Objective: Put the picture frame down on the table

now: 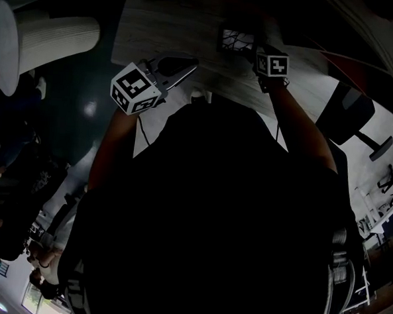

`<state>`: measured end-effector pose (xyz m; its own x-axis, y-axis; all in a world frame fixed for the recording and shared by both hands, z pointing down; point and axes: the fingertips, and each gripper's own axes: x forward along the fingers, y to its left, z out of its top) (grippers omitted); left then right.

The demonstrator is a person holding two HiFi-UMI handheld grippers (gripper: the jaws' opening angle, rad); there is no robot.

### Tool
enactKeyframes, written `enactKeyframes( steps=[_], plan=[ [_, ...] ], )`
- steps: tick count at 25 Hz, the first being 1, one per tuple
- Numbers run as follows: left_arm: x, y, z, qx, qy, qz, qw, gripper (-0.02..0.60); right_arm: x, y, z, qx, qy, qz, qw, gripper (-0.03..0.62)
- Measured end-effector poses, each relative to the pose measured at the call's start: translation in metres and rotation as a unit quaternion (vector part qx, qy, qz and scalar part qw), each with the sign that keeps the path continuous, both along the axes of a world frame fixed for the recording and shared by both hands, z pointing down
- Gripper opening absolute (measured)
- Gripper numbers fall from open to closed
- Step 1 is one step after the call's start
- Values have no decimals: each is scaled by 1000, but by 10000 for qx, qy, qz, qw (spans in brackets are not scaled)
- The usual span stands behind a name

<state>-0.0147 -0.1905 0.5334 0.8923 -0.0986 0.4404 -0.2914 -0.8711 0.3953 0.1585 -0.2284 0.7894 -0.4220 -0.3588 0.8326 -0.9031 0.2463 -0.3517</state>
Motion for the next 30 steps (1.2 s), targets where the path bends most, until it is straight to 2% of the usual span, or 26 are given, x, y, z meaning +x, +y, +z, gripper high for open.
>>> enactKeyframes(
  steps=[3,6,13,17,22,26,30],
  plan=[
    [-2,3,-6,58,4,61,10000,17,-5,1,-17,193,-37,-10,9998,324],
    [-5,7,-9,115,13,128,9999,17,-6,2,-33,375,-36,20,9993,247],
    [-18,13,-17,249,77,215,9994,17,-5,10,-50,555,191,38,9983,186],
    [-26,15,-28,374,104,276,9989,17,-8,12,-72,766,175,192,9967,156],
    [-33,11,-41,560,153,346,9977,17,-10,11,-104,1179,222,434,9918,85],
    [-38,16,-44,622,158,449,9969,17,-20,14,-135,1434,118,603,9877,63],
    [-44,25,-47,675,150,595,9958,17,-28,23,-145,1547,284,556,9860,51]
  ],
)
